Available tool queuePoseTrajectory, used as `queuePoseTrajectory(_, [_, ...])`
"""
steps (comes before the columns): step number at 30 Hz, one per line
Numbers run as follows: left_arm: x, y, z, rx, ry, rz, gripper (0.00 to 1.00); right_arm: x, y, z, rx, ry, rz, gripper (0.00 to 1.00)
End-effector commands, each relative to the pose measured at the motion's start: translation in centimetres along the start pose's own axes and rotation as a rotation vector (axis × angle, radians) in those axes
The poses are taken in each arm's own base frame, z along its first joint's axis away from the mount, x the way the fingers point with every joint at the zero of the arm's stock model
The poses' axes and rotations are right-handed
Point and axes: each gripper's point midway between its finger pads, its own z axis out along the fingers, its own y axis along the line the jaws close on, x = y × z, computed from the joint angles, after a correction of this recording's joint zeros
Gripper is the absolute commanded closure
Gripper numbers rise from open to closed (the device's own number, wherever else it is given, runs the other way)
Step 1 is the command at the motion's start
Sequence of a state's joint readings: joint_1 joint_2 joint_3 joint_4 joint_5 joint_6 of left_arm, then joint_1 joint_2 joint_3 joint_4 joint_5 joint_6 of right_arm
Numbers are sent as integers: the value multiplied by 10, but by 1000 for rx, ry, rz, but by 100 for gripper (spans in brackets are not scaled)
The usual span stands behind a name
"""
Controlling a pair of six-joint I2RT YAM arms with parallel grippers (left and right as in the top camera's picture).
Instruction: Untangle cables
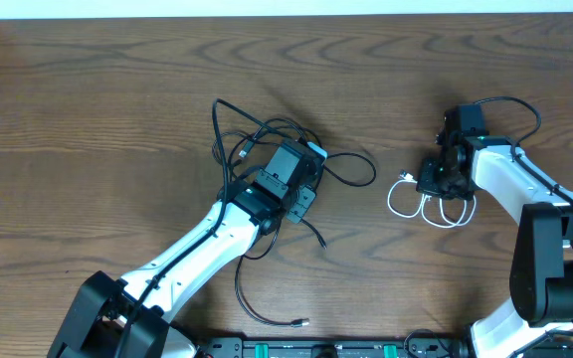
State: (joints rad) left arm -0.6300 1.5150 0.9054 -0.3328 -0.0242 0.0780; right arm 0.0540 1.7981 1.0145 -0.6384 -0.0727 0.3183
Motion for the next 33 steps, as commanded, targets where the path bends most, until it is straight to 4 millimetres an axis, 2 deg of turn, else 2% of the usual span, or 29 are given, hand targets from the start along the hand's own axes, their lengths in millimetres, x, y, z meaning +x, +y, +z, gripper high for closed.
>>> queuePoseTrajectory(1, [11,0,5,4,31,-11,92,10,1,9,-3,45,-8,99])
queuePoseTrajectory(4, [11,0,5,4,31,-11,93,8,5,4,-24,40,-8,99])
queuePoseTrajectory(10, [11,0,5,4,30,-11,93,-12,12,-31,-61,-52,-31,99])
queuePoseTrajectory(13, [11,0,5,4,30,-11,93,-28,7,-53,-45,-133,-33,99])
queuePoseTrajectory(14, [11,0,5,4,30,-11,93,-38,1,-67,-36,-184,-21,99])
queuePoseTrajectory(16, [11,0,5,4,30,-11,92,-48,-11,-82,-10,-241,6,99])
queuePoseTrajectory(19, [11,0,5,4,30,-11,93,-62,-40,-102,58,-323,66,99])
queuePoseTrajectory(27, [11,0,5,4,30,-11,93,-85,-148,-138,243,-479,315,99])
queuePoseTrajectory(33, [11,-2,5,15,30,-11,92,-93,-238,-167,281,-642,634,99])
